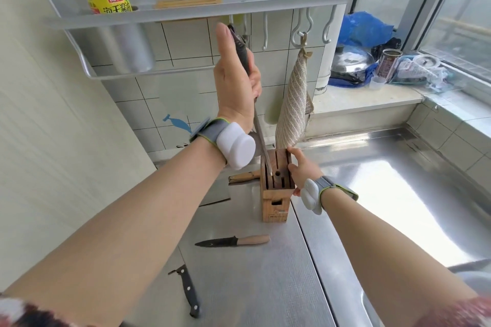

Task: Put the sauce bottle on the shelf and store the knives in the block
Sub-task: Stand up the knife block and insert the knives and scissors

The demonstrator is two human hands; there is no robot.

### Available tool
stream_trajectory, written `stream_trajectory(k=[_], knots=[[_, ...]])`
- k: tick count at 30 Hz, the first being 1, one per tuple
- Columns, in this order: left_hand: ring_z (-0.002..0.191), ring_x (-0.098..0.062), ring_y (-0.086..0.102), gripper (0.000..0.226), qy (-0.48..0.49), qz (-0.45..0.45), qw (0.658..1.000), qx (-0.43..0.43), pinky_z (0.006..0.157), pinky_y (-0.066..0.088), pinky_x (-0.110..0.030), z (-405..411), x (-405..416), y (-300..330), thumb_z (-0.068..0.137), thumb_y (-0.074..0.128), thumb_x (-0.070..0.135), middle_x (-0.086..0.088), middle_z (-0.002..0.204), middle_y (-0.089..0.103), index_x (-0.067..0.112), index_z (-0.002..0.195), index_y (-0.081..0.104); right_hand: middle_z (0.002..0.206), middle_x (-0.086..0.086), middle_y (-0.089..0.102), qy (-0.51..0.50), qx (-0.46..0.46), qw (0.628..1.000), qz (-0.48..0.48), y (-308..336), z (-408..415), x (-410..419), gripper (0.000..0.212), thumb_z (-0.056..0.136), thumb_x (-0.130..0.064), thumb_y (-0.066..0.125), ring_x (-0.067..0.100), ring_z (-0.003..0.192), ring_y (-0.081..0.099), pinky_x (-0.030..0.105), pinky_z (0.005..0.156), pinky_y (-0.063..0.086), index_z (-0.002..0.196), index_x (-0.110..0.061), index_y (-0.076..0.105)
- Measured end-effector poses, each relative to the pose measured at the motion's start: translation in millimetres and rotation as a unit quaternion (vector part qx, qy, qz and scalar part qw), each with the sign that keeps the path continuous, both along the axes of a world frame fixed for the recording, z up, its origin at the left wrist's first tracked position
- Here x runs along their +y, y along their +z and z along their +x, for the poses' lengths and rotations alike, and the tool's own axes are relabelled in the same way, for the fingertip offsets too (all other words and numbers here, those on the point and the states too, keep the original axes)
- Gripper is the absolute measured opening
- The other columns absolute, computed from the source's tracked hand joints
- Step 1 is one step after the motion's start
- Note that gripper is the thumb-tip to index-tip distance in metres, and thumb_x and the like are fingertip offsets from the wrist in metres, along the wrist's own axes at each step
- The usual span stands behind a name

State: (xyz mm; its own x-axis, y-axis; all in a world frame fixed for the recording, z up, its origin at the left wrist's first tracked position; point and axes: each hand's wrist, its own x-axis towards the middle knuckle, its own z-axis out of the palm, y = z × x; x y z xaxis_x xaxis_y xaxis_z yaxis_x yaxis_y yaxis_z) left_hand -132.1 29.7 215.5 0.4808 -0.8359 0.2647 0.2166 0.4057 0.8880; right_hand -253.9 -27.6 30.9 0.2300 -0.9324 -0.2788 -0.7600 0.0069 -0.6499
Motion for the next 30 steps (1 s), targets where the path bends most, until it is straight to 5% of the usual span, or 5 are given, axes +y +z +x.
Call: stream_trajectory(k=[18, 22, 25, 27, 30], knots=[[0.042, -0.015, 0.026, 0.05, -0.037, -0.043, 0.993, -0.099, 0.046, 0.018, -0.033, -25, -15, -52, 0.093, 0.021, 0.044, -0.002, 0.045, 0.029, 0.013, 0.057, 0.036, 0.058, -0.001, 0.033, -0.012, -0.017, 0.999, -0.039, -13, 2, -10, 0.049, 0.097, -0.011, 0.034, 0.011, 0.048, 0.034, 0.002, 0.052, 0.041, 0.143, -0.029, 0.031], [0.053, -0.024, 0.037, 0.053, -0.064, -0.056, 0.976, -0.202, 0.051, 0.033, -0.03, -21, -18, -68, 0.092, 0.031, 0.057, -0.009, 0.056, 0.039, 0.009, 0.076, 0.046, 0.061, 0.0, 0.041, 0.018, -0.034, 0.999, -0.002, -11, -1, -7, 0.053, 0.098, -0.014, 0.031, 0.015, 0.049, 0.043, 0.015, 0.044, 0.043, 0.146, -0.035, 0.022], [0.056, -0.018, 0.049, 0.063, -0.061, -0.07, 0.941, -0.325, 0.058, 0.043, -0.031, -12, -19, -78, 0.087, 0.033, 0.065, -0.005, 0.061, 0.051, 0.005, 0.086, 0.051, 0.095, 0.009, 0.063, 0.033, -0.05, 0.998, 0.021, -3, -7, -5, 0.056, 0.099, -0.011, 0.03, 0.031, 0.077, 0.062, 0.016, 0.06, 0.049, 0.149, -0.033, 0.016], [0.06, -0.016, 0.059, 0.065, -0.06, -0.053, 0.903, -0.423, 0.063, 0.05, -0.033, -6, -16, -90, 0.086, 0.031, 0.066, 0.0, 0.066, 0.059, 0.006, 0.091, 0.055, 0.146, 0.016, 0.042, 0.056, -0.073, 0.995, 0.024, 3, -9, -2, 0.058, 0.1, -0.008, 0.031, 0.036, 0.114, 0.057, 0.011, 0.074, 0.05, 0.15, -0.029, 0.009], [0.067, -0.015, 0.06, 0.065, -0.049, -0.012, 0.863, -0.503, 0.067, 0.05, -0.032, 4, -13, -114, 0.085, 0.03, 0.07, 0.002, 0.072, 0.062, 0.012, 0.092, 0.06, 0.156, 0.01, 0.027, 0.064, -0.08, 0.994, 0.023, 4, -12, 2, 0.06, 0.1, -0.009, 0.031, 0.032, 0.13, 0.048, 0.018, 0.089, 0.047, 0.15, -0.031, 0.005]])
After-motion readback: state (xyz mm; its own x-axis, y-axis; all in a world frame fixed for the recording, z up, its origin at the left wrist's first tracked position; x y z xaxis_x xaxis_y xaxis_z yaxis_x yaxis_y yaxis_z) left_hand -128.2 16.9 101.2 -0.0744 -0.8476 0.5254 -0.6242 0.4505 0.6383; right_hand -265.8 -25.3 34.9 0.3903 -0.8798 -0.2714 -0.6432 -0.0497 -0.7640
